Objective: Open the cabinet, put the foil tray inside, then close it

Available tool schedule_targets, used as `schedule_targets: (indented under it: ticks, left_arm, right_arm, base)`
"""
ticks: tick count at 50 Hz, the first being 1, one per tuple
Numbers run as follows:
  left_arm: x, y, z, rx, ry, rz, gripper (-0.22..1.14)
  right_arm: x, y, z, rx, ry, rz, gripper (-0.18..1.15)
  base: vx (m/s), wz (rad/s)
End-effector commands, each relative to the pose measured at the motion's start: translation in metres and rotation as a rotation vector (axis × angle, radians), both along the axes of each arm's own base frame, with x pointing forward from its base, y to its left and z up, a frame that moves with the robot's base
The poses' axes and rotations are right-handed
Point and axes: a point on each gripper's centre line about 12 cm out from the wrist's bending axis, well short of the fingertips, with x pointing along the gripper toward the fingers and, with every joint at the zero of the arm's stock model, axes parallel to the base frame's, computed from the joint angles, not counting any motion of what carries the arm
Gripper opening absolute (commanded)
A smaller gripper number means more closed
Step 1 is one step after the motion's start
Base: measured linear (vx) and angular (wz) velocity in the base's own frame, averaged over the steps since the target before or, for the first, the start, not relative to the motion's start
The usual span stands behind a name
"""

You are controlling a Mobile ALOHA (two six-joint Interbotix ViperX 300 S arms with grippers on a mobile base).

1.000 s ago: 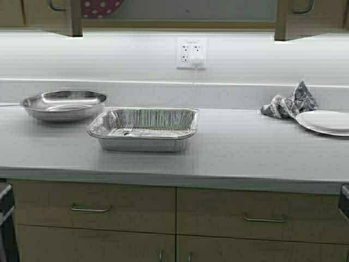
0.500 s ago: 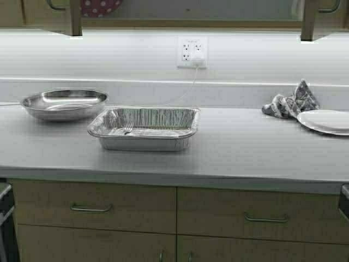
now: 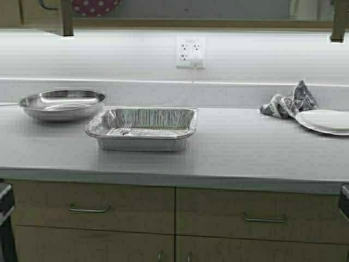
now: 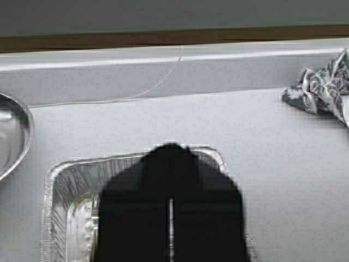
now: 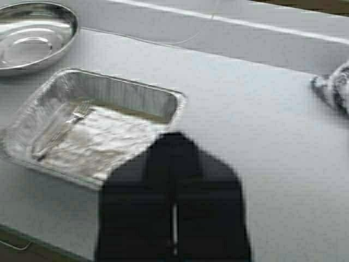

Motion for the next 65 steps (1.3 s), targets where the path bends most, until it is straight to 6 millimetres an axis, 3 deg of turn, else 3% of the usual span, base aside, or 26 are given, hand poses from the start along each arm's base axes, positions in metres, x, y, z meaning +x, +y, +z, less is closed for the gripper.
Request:
schedule_targets:
  ticks: [1, 5, 7, 12, 14, 17, 19, 26, 31, 38, 46, 54, 65]
  left_arm:
    - [-0.014, 0.012, 0.024, -0.017, -0.077, 0.016, 0.05]
    - [-0.028, 0.006, 0.023, 0.001, -0.09, -0.014, 0.16]
    - [-0.037, 0.003, 0.022, 0.011, -0.095, -0.035, 0.26]
    - [-0.059, -0.002, 0.012, 0.031, -0.092, -0.077, 0.63]
    - [-0.067, -0.003, 0.006, 0.026, -0.085, -0.087, 0.79]
    - [-0.08, -0.002, -0.006, 0.0, -0.07, -0.09, 1.0]
    - [-0.089, 0.0, -0.017, -0.021, -0.054, -0.09, 1.07]
    - [-0.116, 0.011, -0.073, -0.142, 0.001, -0.056, 1.02]
    - [-0.124, 0.024, -0.111, -0.232, 0.012, -0.02, 1.02]
    - [-0.115, 0.041, -0.162, -0.351, 0.072, 0.031, 1.02]
    - [-0.098, 0.054, -0.216, -0.585, 0.139, 0.065, 1.02]
    - [-0.081, 0.059, -0.256, -0.808, 0.146, 0.069, 1.02]
    - [-0.071, 0.068, -0.306, -0.855, 0.151, 0.105, 1.02]
  right_arm:
    - [-0.004, -0.006, 0.015, 0.026, -0.025, -0.005, 0.15]
    - [-0.009, 0.006, 0.019, 0.045, 0.01, 0.055, 0.37]
    - [-0.013, 0.015, 0.017, 0.061, 0.048, 0.096, 0.57]
    - [-0.021, 0.027, 0.012, 0.104, 0.104, 0.137, 0.99]
    - [-0.025, 0.034, 0.008, 0.123, 0.126, 0.154, 1.08]
    - [-0.033, 0.045, -0.006, 0.154, 0.175, 0.173, 1.06]
    - [-0.038, 0.055, -0.016, 0.178, 0.202, 0.182, 1.04]
    - [-0.053, 0.079, -0.068, 0.235, 0.215, 0.123, 1.04]
    - [-0.053, 0.084, -0.109, 0.26, 0.231, 0.044, 1.04]
    - [-0.04, 0.085, -0.154, 0.293, 0.268, -0.007, 1.04]
    - [-0.016, 0.079, -0.183, 0.433, 0.313, 0.0, 1.04]
    - [0.014, 0.061, -0.21, 0.604, 0.339, 0.021, 1.04]
    - [0.04, 0.056, -0.256, 0.72, 0.333, 0.022, 1.04]
  base:
    - [0.0, 0.0]
    - [0.0, 0.0]
    - [0.0, 0.0]
    - [0.0, 0.0]
    - [0.0, 0.0]
    - [0.0, 0.0]
    - [0.0, 0.0]
    - [0.0, 0.0]
    - [0.0, 0.0]
    - [0.0, 0.0]
    - [0.0, 0.01]
    - [0.01, 0.0]
    - [0.01, 0.01]
